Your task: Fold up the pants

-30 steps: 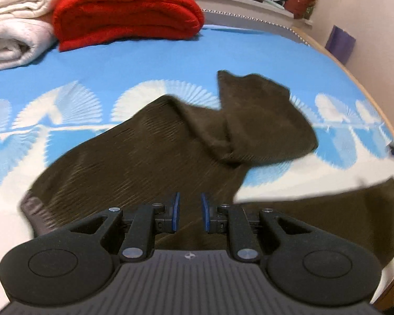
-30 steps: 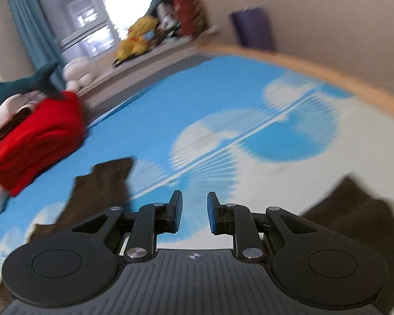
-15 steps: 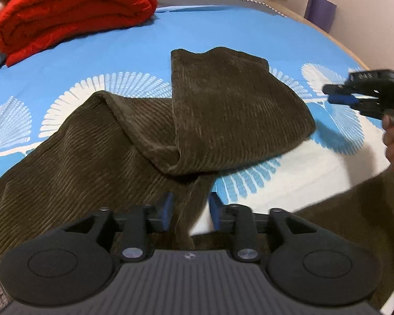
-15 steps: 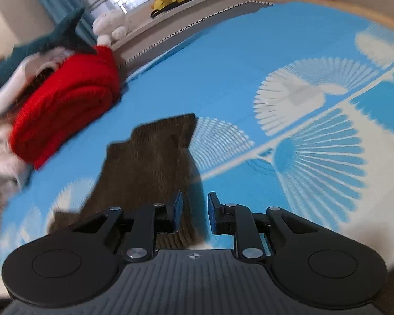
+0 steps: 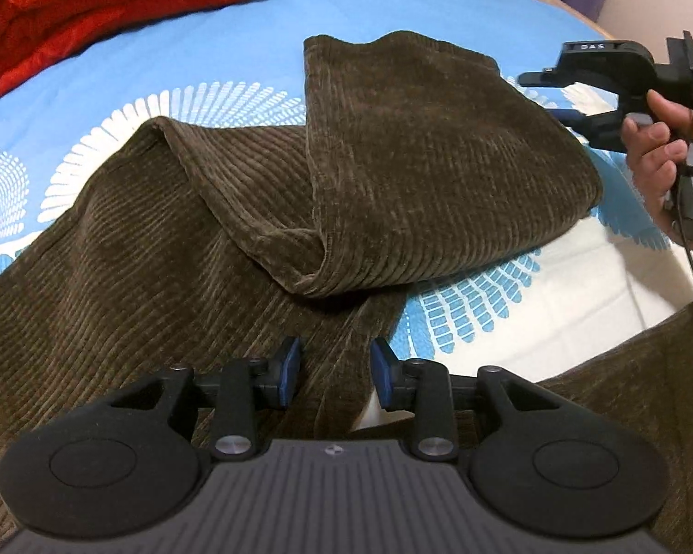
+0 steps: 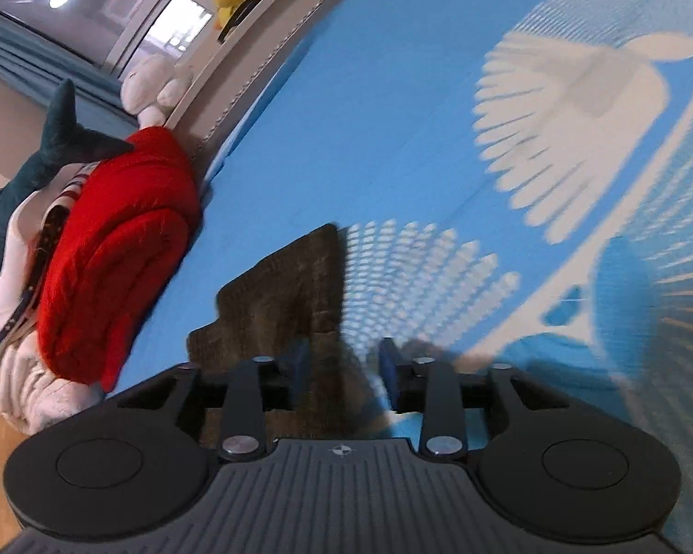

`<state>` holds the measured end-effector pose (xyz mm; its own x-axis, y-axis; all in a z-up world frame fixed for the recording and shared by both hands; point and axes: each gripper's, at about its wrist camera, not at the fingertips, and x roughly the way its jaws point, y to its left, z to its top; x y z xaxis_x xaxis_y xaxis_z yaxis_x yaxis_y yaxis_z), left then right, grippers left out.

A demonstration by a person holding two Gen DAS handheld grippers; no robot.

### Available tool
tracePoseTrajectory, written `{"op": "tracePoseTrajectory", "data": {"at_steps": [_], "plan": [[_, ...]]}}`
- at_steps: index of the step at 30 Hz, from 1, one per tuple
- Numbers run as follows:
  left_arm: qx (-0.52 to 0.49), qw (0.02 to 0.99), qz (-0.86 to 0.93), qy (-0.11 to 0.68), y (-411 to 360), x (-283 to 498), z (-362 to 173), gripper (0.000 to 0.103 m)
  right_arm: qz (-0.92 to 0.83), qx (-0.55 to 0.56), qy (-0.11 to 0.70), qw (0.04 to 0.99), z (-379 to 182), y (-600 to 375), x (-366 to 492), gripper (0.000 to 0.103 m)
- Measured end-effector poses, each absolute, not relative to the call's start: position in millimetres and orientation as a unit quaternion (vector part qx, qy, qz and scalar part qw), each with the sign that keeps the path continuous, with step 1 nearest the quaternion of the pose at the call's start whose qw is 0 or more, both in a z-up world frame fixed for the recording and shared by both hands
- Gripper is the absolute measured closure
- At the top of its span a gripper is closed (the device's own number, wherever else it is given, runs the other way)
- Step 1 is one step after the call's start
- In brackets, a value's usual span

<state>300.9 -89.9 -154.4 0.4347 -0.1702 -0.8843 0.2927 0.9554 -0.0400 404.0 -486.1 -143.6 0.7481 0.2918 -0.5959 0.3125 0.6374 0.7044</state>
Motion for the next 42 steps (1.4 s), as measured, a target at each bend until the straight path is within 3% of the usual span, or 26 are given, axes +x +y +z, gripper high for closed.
{"op": "tracePoseTrajectory", "data": {"at_steps": [4,6,7,10,14,18,22,25,28,32,34,35,36,42], "plan": [[0.055,0.842,-0.138,0.519,-88.9,307.0,-157.1,0.077,0.015,0.394,0.376,0.839,-145.7,-464.0,419.3,0.060],[0.054,0.841,-0.138,0.521,-88.8,309.0,-157.7,0.083,0.019,0.380,0.383,0.842,-143.3,-456.1,423.8,0.070],[0.056,0.841,-0.136,0.521,-89.2,308.9,-157.7,0.085,0.022,0.374,0.384,0.844,-140.9,-453.6,425.0,0.087],[0.053,0.840,-0.133,0.524,-87.7,310.7,-156.0,0.094,0.024,0.358,0.365,0.859,-120.6,-452.2,422.2,0.090],[0.063,0.839,-0.127,0.525,-83.0,310.8,-148.4,0.096,-0.023,0.374,0.292,0.880,-70.0,-470.4,399.7,0.092],[0.076,0.827,-0.133,0.542,-77.1,310.1,-144.0,0.096,-0.264,0.384,0.182,0.866,-19.2,-514.7,328.3,0.092],[0.095,0.803,-0.183,0.558,-80.2,301.1,-138.7,0.096,-0.375,0.364,0.250,0.815,-47.9,-559.4,281.8,0.091],[0.124,0.790,-0.214,0.561,-83.2,293.2,-136.0,0.095,-0.342,0.412,0.328,0.778,-94.4,-592.7,264.1,0.084],[0.128,0.782,-0.236,0.563,-80.5,288.9,-131.5,0.095,-0.339,0.451,0.305,0.767,-110.8,-613.7,240.2,0.084],[0.127,0.777,-0.261,0.559,-75.8,286.2,-126.5,0.095,-0.293,0.456,0.298,0.786,-111.5,-623.5,238.7,0.075],[0.128,0.777,-0.265,0.556,-73.2,285.2,-126.3,0.095,-0.287,0.448,0.299,0.792,-113.2,-624.0,242.2,0.075],[0.132,0.778,-0.268,0.553,-73.3,284.2,-127.4,0.095,-0.290,0.439,0.300,0.796,-112.9,-624.6,243.7,0.087],[0.135,0.779,-0.270,0.550,-75.1,283.0,-128.3,0.095,-0.299,0.428,0.302,0.798,-110.6,-623.9,243.4,0.091],[0.137,0.770,-0.298,0.547,-73.1,277.0,-124.9,0.092,-0.403,0.397,0.306,0.765,-91.4,-613.4,220.0,0.092]]}}
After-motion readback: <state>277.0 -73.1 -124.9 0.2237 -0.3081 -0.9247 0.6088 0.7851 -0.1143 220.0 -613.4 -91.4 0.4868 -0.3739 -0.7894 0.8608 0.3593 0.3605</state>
